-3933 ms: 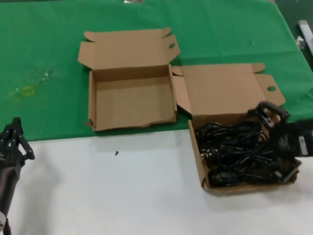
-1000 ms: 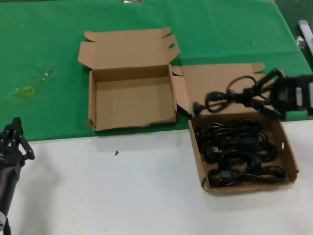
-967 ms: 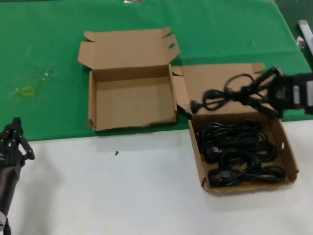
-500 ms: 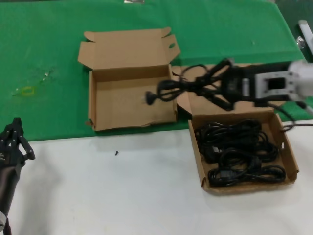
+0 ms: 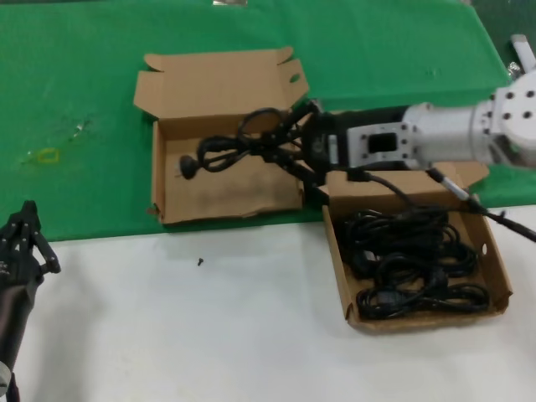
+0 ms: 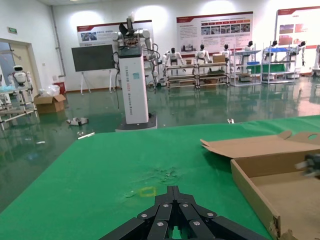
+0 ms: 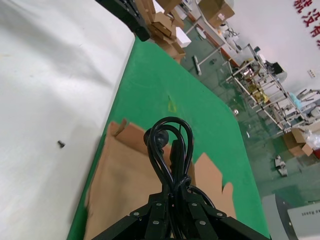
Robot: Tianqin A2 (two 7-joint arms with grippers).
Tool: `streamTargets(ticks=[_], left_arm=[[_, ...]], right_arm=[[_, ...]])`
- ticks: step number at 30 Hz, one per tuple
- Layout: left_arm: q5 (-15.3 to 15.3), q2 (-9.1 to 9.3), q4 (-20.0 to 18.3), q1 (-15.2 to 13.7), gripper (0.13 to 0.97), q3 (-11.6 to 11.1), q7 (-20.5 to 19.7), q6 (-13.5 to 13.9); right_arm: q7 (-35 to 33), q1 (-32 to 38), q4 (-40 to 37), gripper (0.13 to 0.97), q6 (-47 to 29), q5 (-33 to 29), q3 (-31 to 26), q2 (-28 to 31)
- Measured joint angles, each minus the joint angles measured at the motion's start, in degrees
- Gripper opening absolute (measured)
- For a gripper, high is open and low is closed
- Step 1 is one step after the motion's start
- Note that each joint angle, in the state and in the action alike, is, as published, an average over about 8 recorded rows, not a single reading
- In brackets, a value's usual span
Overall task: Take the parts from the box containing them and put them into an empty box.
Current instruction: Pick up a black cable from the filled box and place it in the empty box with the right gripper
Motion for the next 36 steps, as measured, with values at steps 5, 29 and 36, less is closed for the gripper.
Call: streamTargets(ticks=[5, 29, 36], left_arm=[[0.00, 0.00, 0.00, 0.00, 0.143, 0.00, 0.00, 0.00], [0.00, 0.00, 0.00, 0.00, 0.143, 0.00, 0.00, 0.00], [0.00, 0.00, 0.00, 0.00, 0.143, 0.00, 0.00, 0.00]], right_arm=[[-1.97, 1.53, -3.92, 0.183, 1.28, -0.45, -0.87, -3.31], [-19.95, 7.93, -28.82, 0.182, 4.79, 1.62, 0.70, -14.24], [-28.12, 10.95, -38.31, 0.182, 5.87, 3.34, 3.12, -17.33]])
